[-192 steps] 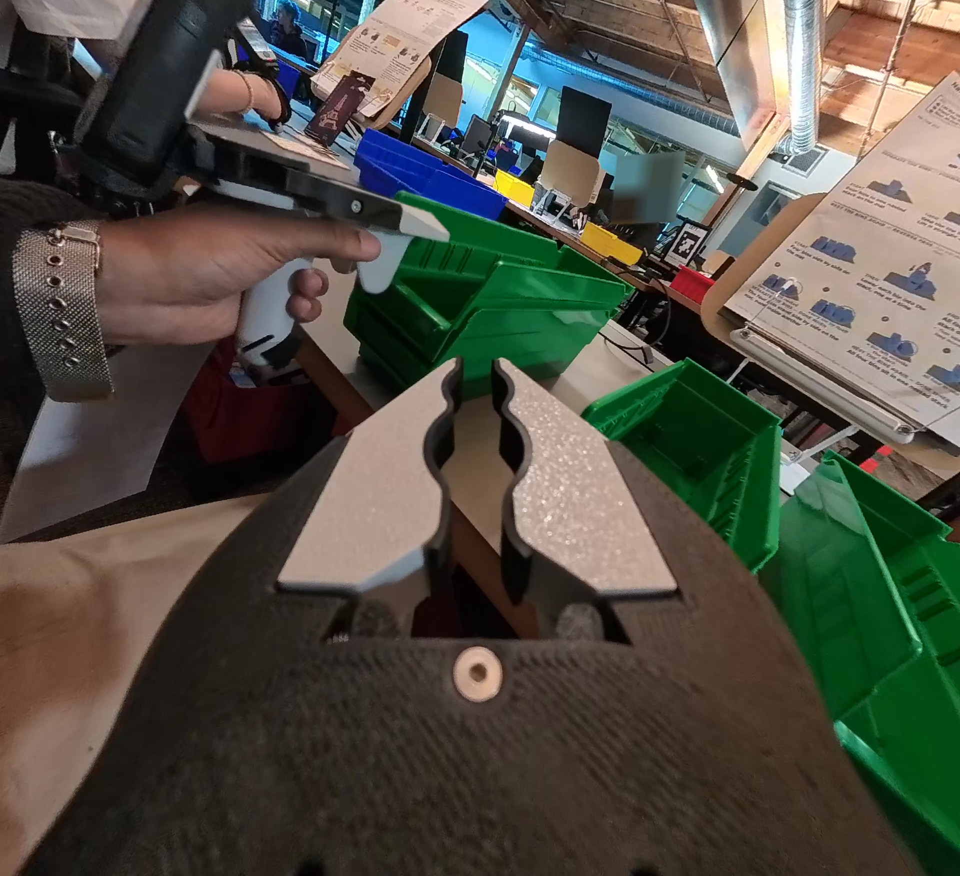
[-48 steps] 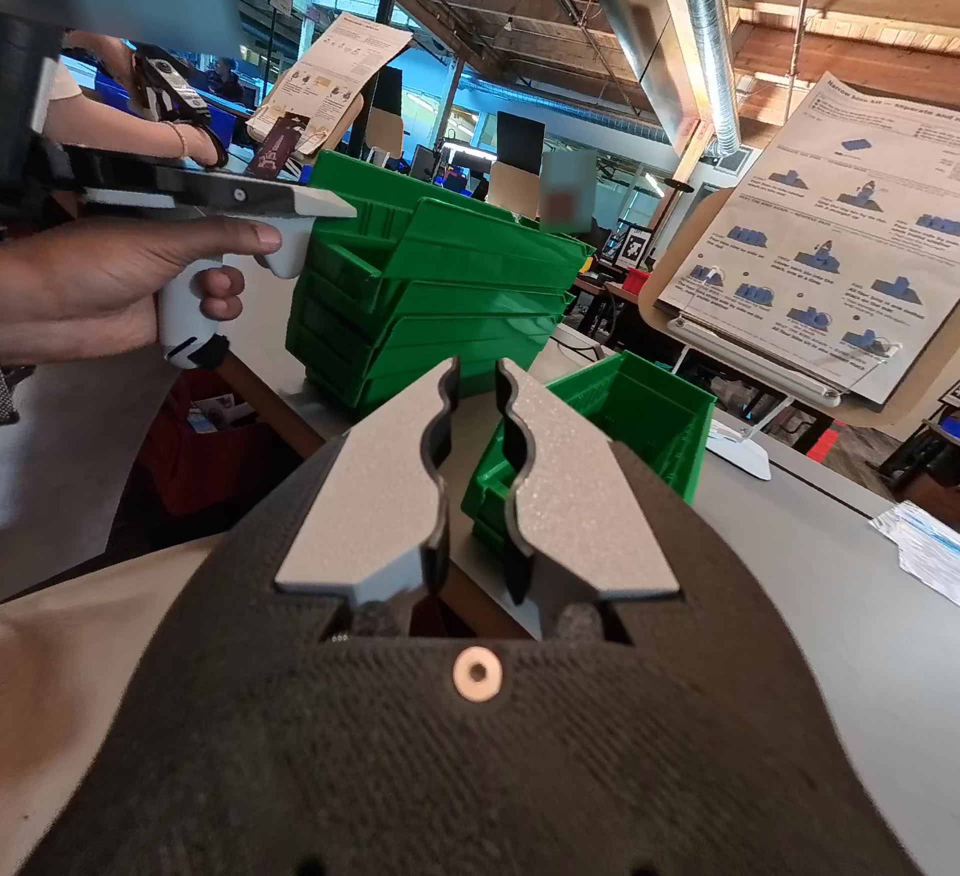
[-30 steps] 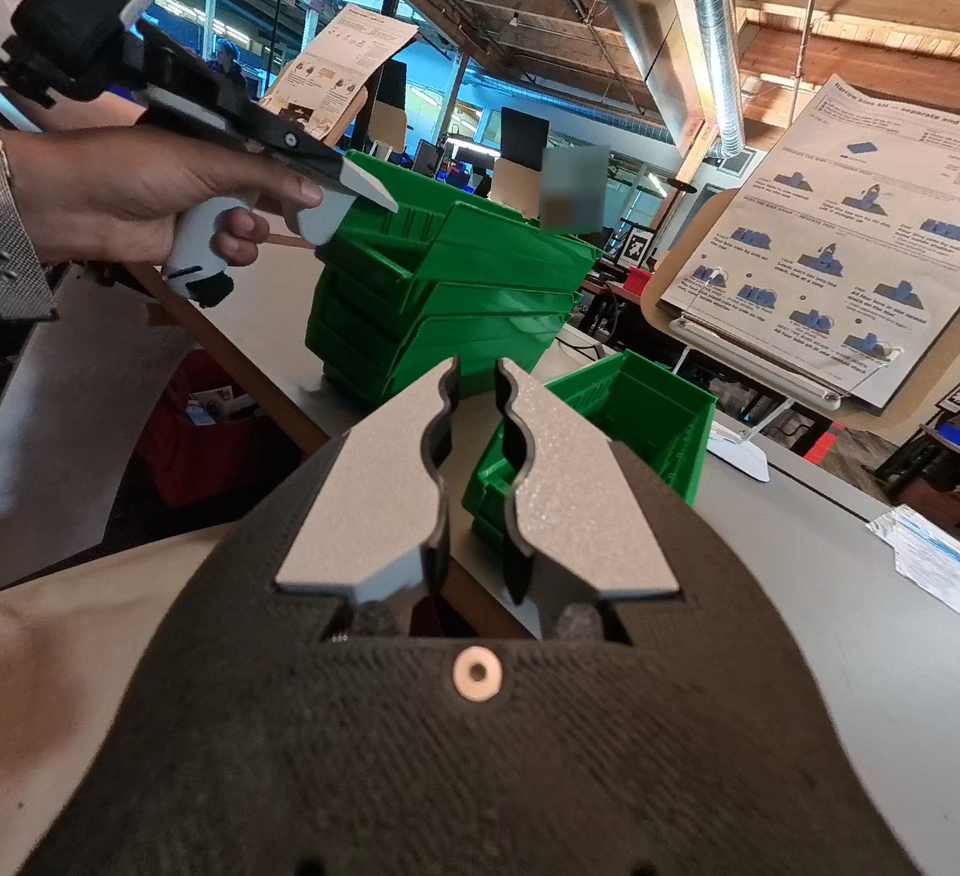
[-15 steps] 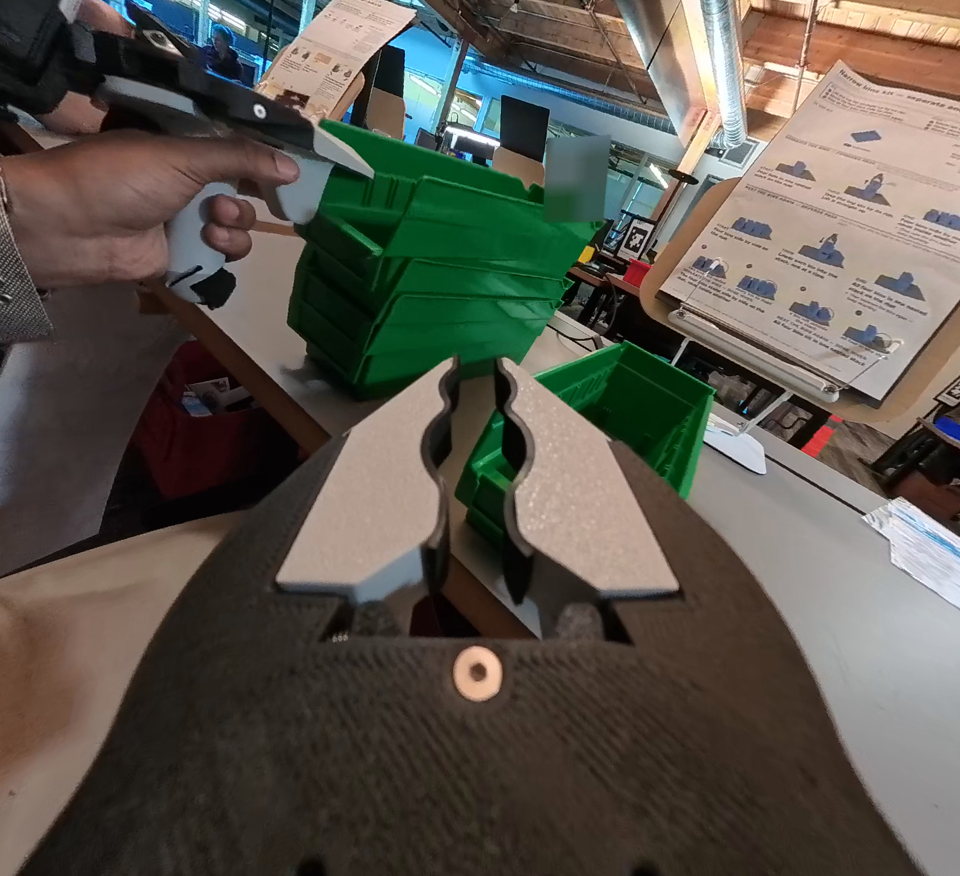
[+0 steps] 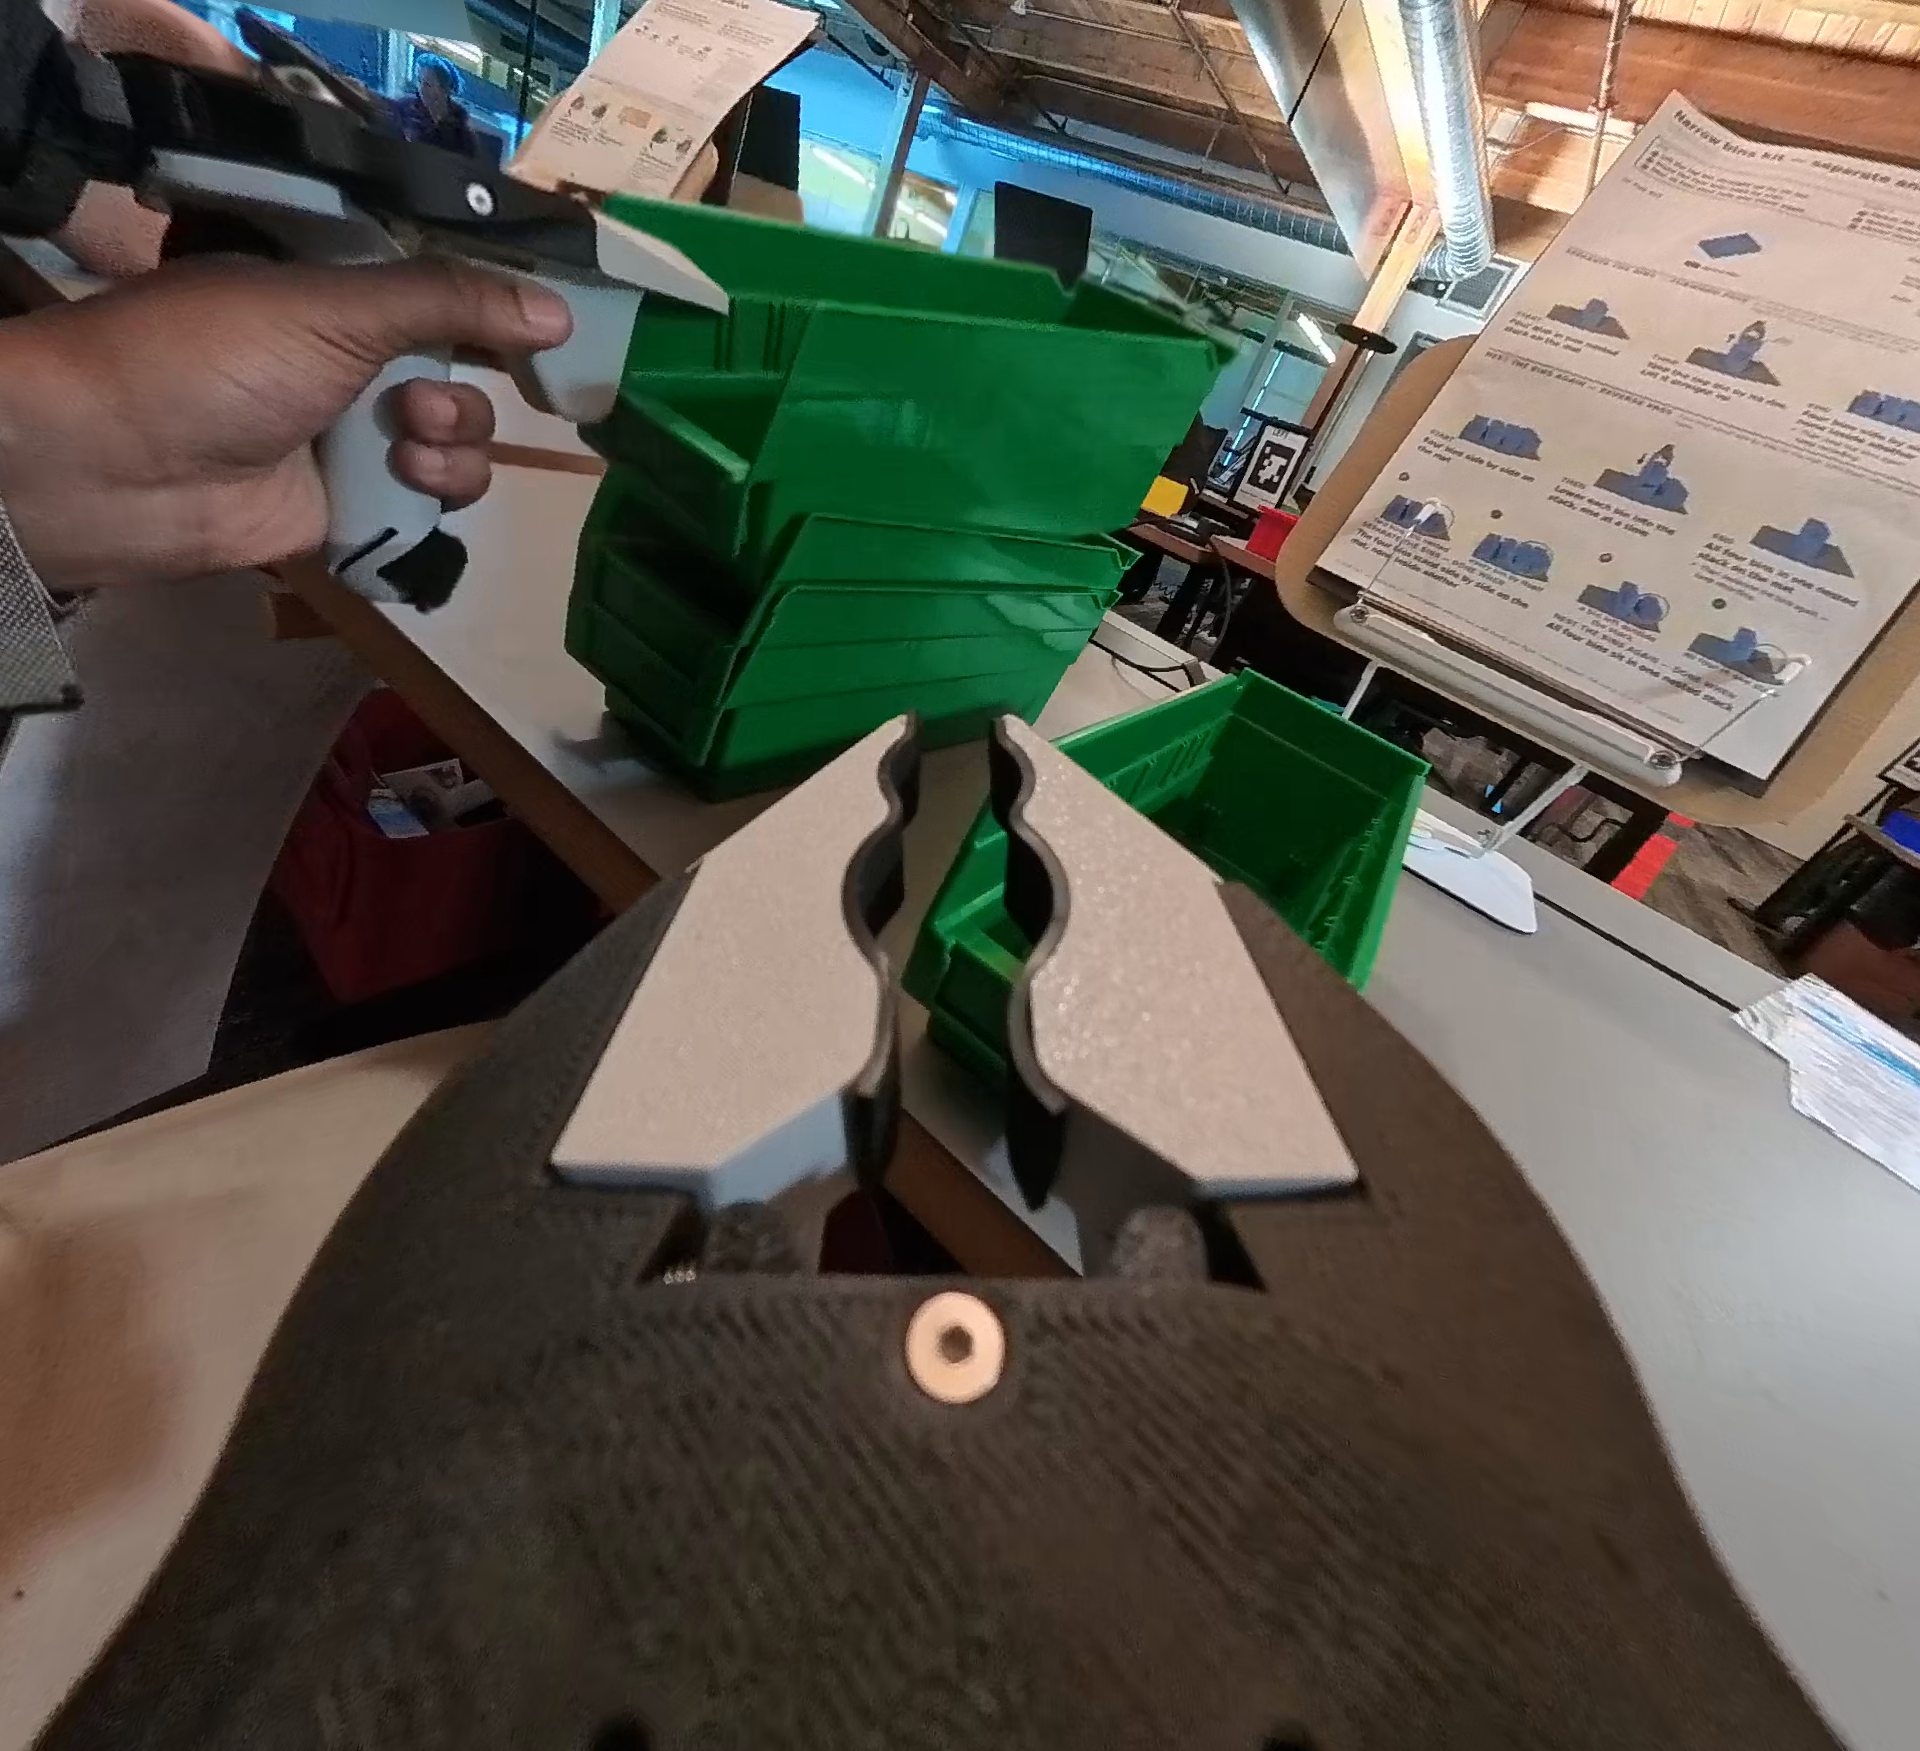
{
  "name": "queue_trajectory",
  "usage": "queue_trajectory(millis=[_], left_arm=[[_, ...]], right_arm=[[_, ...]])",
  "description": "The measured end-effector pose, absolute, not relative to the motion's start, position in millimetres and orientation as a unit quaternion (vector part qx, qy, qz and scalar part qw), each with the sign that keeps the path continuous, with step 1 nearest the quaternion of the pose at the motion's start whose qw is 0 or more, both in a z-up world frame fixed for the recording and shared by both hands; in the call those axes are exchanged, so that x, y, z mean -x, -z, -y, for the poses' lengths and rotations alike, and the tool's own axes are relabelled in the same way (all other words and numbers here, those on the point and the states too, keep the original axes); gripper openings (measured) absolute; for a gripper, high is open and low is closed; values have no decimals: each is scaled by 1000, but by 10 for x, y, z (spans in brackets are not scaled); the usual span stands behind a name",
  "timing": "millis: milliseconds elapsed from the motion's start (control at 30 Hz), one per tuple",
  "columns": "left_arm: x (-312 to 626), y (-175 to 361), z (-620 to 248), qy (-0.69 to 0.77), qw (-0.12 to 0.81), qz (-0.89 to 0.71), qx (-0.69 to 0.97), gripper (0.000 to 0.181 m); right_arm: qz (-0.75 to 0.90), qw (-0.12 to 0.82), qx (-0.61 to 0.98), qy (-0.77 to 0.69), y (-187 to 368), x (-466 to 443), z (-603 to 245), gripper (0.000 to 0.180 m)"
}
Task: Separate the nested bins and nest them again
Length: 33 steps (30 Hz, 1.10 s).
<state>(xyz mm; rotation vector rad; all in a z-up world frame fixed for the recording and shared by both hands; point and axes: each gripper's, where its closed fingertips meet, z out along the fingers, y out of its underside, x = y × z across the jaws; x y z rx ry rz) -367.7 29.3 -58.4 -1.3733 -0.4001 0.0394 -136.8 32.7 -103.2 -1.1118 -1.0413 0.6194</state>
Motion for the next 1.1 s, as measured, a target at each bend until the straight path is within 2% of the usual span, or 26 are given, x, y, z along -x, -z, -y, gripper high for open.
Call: queue_trajectory(millis=[767, 1100], left_arm=[[3702, 614, -391, 26, 753, 178, 633, 10], [3652, 450, -336, -45, 766, 136, 627, 12]], right_arm=[[470, 680, 491, -274, 1039, 1394, -278, 11], [471, 679, 491, -274, 1049, 1395, -287, 11]])
